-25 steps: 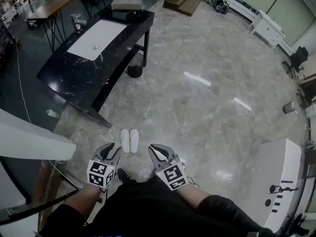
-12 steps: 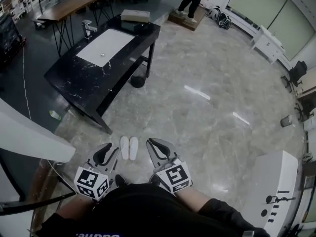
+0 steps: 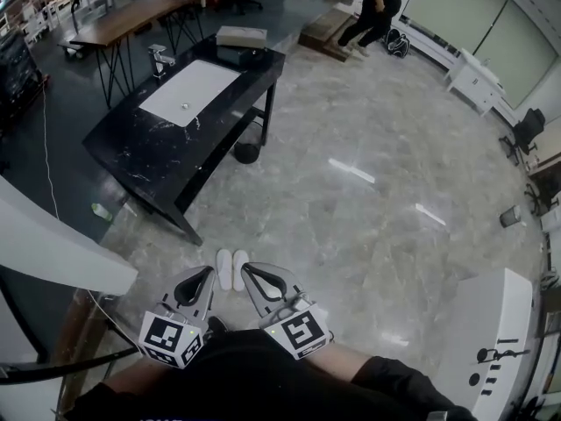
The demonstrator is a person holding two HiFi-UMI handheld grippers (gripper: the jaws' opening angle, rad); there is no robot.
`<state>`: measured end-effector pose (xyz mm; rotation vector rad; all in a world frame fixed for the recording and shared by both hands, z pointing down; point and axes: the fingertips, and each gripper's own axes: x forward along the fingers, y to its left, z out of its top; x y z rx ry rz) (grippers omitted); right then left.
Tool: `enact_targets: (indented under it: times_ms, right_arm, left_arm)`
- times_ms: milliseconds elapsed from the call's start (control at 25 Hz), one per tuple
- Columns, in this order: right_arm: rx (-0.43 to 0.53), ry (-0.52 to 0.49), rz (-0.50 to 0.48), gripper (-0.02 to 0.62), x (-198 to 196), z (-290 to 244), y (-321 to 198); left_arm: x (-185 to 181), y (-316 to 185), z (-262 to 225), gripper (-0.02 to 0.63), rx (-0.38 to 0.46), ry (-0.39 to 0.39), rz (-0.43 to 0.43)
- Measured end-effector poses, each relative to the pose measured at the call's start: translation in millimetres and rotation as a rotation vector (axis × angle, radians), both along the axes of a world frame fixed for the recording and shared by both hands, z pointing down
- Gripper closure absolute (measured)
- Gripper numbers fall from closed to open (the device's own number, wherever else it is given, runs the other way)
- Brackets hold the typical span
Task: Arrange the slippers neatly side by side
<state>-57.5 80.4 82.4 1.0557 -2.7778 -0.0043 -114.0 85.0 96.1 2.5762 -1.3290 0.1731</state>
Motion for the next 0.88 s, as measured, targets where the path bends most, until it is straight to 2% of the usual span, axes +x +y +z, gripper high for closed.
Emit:
enact_targets:
  times_ms: [120, 320, 520, 640, 880]
  right_arm:
    - [0.003, -0.017, 0.002, 0.595, 1.2, -2.6, 1.1]
    - [-0.070, -0.011, 0.011, 0.597, 0.6, -0.2, 4.2]
    - [-0.018, -0.001, -0.023, 0.597, -0.5, 0.1, 6.2]
    - [-0.052, -0.007, -0.013, 0.597, 2.9, 0.7, 6.7]
    - [-0.063, -0.008, -0.023, 0.597, 7.6, 1.0, 9.9]
  left_arm:
    - [4.1, 2.0, 0.8, 0.606, -0.003, -0.009, 0.003]
    - [6.5, -1.3, 2.5, 0.606, -0.007, -0.041, -0.009]
    - [9.9, -1.1, 5.4, 0.606, -0.010, -0.054, -0.015]
    - [13.8, -0.6, 4.2, 0.606, -0.006, -0.051, -0.011]
    - [20.7, 6.3, -0.7, 0.606, 0.011, -0.057, 0.000]
